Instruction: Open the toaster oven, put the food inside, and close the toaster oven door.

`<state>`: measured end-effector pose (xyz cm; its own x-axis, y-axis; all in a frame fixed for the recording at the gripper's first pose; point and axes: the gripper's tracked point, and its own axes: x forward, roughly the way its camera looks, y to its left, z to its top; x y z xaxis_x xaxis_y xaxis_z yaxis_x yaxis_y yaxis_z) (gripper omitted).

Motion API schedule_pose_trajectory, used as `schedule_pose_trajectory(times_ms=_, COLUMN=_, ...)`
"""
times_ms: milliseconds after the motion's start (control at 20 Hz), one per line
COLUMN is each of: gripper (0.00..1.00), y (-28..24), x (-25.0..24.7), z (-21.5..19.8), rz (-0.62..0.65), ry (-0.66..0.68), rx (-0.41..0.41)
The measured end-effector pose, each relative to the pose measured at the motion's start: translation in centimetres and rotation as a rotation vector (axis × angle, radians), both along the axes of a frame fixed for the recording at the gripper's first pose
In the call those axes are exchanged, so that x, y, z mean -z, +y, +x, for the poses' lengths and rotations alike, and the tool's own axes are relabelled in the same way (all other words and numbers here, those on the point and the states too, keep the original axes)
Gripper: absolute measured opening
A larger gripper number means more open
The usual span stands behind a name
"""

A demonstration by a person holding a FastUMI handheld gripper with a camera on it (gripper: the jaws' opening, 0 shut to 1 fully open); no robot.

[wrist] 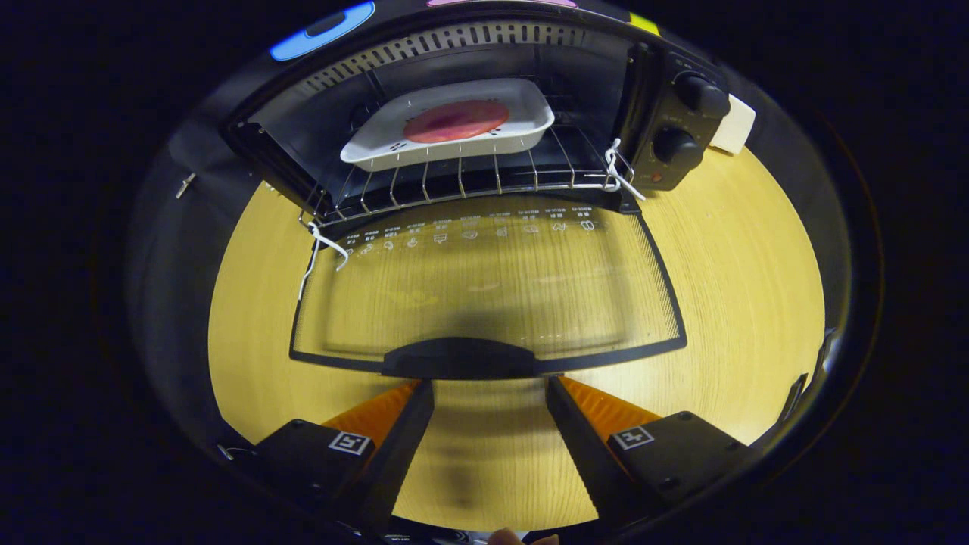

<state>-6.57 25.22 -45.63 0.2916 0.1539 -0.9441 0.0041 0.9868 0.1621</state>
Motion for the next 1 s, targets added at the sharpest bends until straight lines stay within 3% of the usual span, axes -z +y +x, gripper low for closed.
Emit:
schedule_pose_trajectory(times_ms=150, gripper=0.99, y=-0.1, x=-0.3, z=0.2, rz=-0.027, ry=-0.035, rx=-0.041)
schedule_pose_trajectory(times_ms=1000, gripper=1.0, y=-0.4, x=-7.5, z=3.0, rz=0.029, ry=-0.365, rx=-0.089)
